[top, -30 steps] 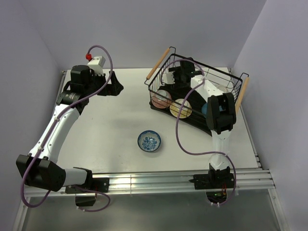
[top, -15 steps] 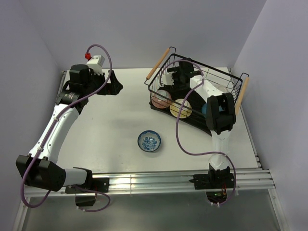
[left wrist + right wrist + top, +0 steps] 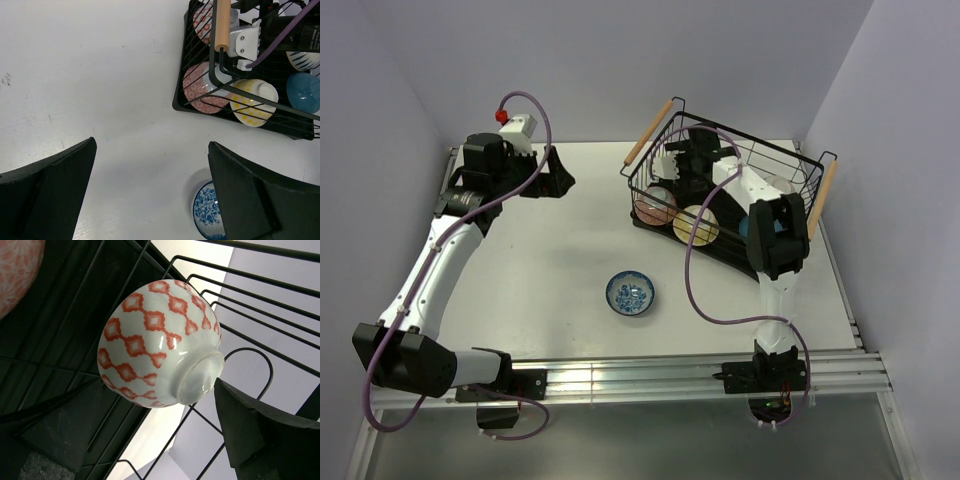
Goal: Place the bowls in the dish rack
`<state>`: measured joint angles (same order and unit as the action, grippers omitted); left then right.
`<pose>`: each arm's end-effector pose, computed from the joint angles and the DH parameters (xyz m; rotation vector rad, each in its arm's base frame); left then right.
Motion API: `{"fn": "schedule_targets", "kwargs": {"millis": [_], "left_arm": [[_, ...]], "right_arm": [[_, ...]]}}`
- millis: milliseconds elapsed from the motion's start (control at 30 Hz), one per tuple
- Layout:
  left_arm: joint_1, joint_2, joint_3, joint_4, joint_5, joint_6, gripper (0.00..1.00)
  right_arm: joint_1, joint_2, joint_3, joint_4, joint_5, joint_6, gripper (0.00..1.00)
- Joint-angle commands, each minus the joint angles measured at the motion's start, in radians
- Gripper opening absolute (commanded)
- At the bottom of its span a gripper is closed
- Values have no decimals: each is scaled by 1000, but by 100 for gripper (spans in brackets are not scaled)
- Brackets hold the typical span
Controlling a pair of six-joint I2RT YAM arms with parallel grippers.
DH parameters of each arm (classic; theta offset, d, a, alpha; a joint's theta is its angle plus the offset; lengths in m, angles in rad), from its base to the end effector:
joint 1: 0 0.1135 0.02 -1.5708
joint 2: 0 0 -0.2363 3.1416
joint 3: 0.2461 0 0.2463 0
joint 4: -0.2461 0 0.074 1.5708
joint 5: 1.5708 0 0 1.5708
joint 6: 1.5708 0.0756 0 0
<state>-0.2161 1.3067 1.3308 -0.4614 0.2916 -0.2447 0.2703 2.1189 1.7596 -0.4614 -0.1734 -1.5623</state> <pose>0.3160 -0.0916 0.3453 0.1605 2.0307 -0.5847 0.4678 0.1432 0.1787 -1.9645 1.4034 -0.4044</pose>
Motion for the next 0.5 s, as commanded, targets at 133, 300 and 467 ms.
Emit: {"fn": "schedule_targets", "kwargs": {"millis": [133, 300, 467], "left_arm": [[7, 2, 65, -25, 44, 16, 100], [7, -7, 56, -36, 73, 9, 99], [7, -3, 57, -57, 102, 5, 99]], "right_arm": [[9, -97, 60, -74, -35, 47, 100], [0, -112, 106, -115, -64, 112, 100], [-11, -146, 153, -158, -126, 215, 100]]}}
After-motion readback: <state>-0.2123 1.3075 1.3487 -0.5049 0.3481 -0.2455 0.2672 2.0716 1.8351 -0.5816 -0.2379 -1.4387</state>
